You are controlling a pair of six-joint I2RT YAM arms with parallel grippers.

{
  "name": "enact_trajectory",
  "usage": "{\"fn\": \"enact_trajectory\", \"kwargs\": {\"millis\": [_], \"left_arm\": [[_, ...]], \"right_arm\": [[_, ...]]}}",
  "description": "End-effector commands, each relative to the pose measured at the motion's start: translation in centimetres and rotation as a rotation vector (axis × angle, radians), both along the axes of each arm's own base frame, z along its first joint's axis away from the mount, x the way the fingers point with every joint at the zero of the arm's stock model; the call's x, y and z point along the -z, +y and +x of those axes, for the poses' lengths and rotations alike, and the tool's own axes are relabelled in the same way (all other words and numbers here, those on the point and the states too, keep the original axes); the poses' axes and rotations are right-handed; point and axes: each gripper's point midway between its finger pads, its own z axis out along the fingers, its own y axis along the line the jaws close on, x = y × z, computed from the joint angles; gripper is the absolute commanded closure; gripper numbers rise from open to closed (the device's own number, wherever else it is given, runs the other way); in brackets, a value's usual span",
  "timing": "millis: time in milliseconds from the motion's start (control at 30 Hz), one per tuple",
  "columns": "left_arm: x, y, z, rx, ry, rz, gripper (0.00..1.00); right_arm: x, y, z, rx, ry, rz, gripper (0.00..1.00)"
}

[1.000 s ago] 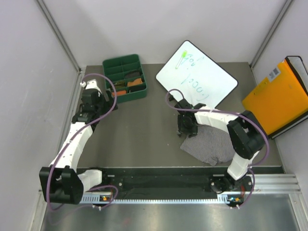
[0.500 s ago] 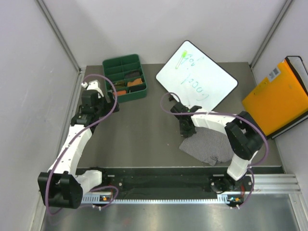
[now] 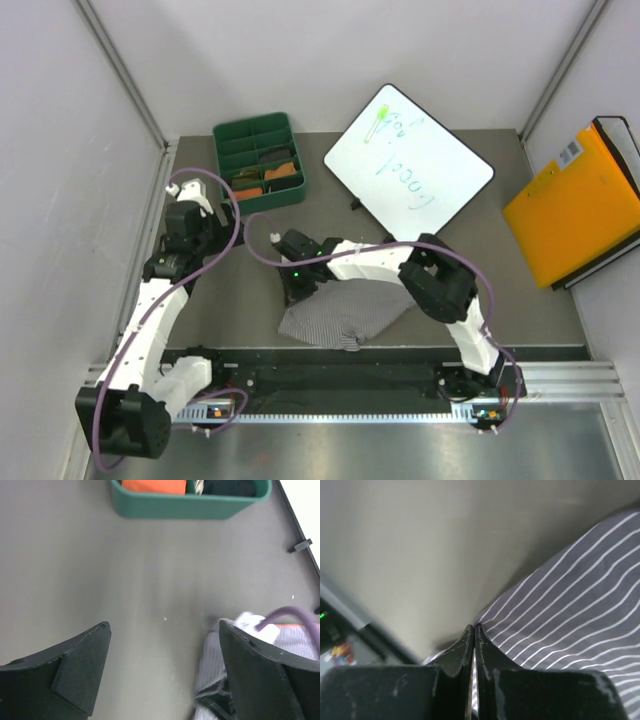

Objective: Roll the underwear
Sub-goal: Move the underwear to the center of the board.

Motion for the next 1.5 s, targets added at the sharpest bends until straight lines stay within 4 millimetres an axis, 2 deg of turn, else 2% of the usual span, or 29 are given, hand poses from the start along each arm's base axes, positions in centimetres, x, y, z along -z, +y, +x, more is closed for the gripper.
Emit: {"fn": "enact_trajectory", "kwargs": {"millis": [0, 33, 100, 133, 167, 200, 233, 267, 300, 333, 367, 500, 600, 633, 733, 900, 1100, 1300, 1433, 1467], "left_arm": [[1.1, -0.3, -1.4, -0.012, 0.013, -0.042, 0.11], [2.0, -1.0, -2.0, 0.016, 0.027, -0.070, 0.12], [2.4, -1.9, -2.1, 0.026, 0.022, -0.131, 0.17], [3.8, -2.8, -2.7, 0.064, 0.046, -0.170, 0.18], [4.4, -3.3, -2.8, 0.068, 0.051, -0.206, 0.19], [4.3, -3.7, -2.3, 0.080, 0.023, -0.232, 0.21], [5.7, -4.5, -2.8, 0.107, 0.050, -0.264, 0.21], [5.9, -4.9, -2.8, 0.118, 0.044, -0.291, 0.21], [5.5, -5.3, -2.3, 0.136, 0.005, -0.307, 0.21], [6.4, -5.6, -2.4, 0.146, 0.017, -0.322, 0.21], [6.3, -6.5, -2.6, 0.191, 0.017, -0.358, 0.21], [6.2, -8.2, -1.9, 0.265, -0.023, -0.393, 0.21], [6.9, -9.1, -1.3, 0.306, -0.015, -0.381, 0.22], [7.6, -9.3, -1.0, 0.312, 0.008, -0.375, 0.23], [8.7, -10.3, -0.6, 0.349, 0.048, -0.338, 0.26], [10.7, -10.7, -0.6, 0.362, 0.114, -0.260, 0.28], [12.8, -10.1, 0.2, 0.326, 0.163, -0.158, 0.28], [13.5, -10.4, 1.1, 0.327, 0.164, -0.131, 0.28], [14.5, -11.3, 1.3, 0.362, 0.184, -0.127, 0.35], [14.5, -11.5, 1.4, 0.371, 0.185, -0.131, 0.41]], "right_arm": [[-3.9, 5.3, -2.6, -0.168, 0.019, 0.228, 1.00], [-5.0, 5.2, -2.8, -0.175, 0.012, 0.253, 1.00], [-5.7, 4.5, -2.8, -0.166, -0.010, 0.251, 1.00], [-5.1, 3.4, -3.2, -0.161, -0.009, 0.226, 0.90], [-6.7, 2.7, -2.7, -0.146, -0.044, 0.242, 0.78], [-6.0, 1.4, -2.9, -0.133, -0.041, 0.220, 0.67], [-6.3, 0.8, -2.8, -0.124, -0.053, 0.229, 0.58], [-8.8, -0.3, -1.9, -0.090, -0.097, 0.260, 0.54], [-8.1, -1.9, -1.8, -0.062, -0.097, 0.230, 0.52], [-8.5, -3.2, -1.6, -0.036, -0.103, 0.208, 0.48], [-9.9, -4.5, -0.9, 0.002, -0.143, 0.213, 0.47], [-8.9, -11.4, 1.8, 0.161, -0.166, 0.116, 0.43], [-8.2, -14.6, 2.4, 0.232, -0.165, 0.101, 0.42], [-8.1, -15.7, 3.2, 0.269, -0.167, 0.098, 0.42], [-7.5, -17.9, 3.7, 0.332, -0.166, 0.073, 0.41], [-6.6, -20.3, 4.2, 0.405, -0.146, 0.052, 0.40], [-6.7, -20.8, 4.1, 0.411, -0.148, 0.062, 0.40], [-6.2, -21.7, 4.0, 0.441, -0.142, 0.045, 0.39], [-5.3, -23.7, 4.3, 0.505, -0.121, 0.007, 0.39], [-5.2, -24.1, 4.4, 0.516, -0.121, 0.009, 0.39]]}}
